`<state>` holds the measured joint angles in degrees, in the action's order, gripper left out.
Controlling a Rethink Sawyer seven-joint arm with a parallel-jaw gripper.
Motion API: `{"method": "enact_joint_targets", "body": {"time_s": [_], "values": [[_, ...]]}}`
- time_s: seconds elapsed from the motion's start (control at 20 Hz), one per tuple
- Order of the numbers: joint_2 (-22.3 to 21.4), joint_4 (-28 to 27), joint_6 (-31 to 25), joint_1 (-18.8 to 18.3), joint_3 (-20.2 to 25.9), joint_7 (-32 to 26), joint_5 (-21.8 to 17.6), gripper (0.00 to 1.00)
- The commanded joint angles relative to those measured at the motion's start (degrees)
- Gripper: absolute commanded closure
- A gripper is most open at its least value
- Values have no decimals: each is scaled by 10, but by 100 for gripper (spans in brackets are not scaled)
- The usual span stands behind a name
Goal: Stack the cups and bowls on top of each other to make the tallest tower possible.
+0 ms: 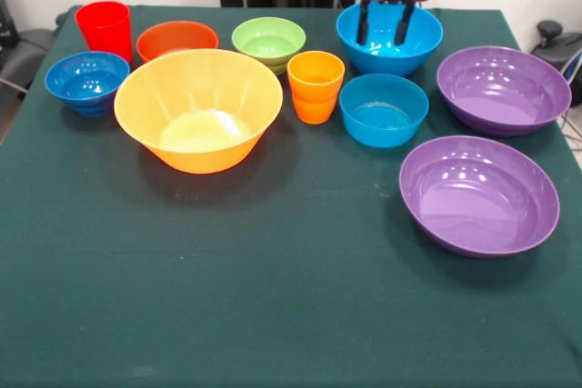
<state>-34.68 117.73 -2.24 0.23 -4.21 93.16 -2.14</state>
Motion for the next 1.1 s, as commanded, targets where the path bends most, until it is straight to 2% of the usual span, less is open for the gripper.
{"method": "enact_joint_targets", "body": {"time_s": [0.05, 0.3, 0.6, 0.85, 1.1], "values": [[41, -47, 47, -2, 43, 99, 5, 0], [61, -58, 60, -28, 61, 94, -2, 0], [80, -68, 77, -40, 63, 88, -10, 0], [73, -56, 77, -59, 78, 85, -17, 0], [62, -42, 78, -58, 74, 85, -20, 0]]}}
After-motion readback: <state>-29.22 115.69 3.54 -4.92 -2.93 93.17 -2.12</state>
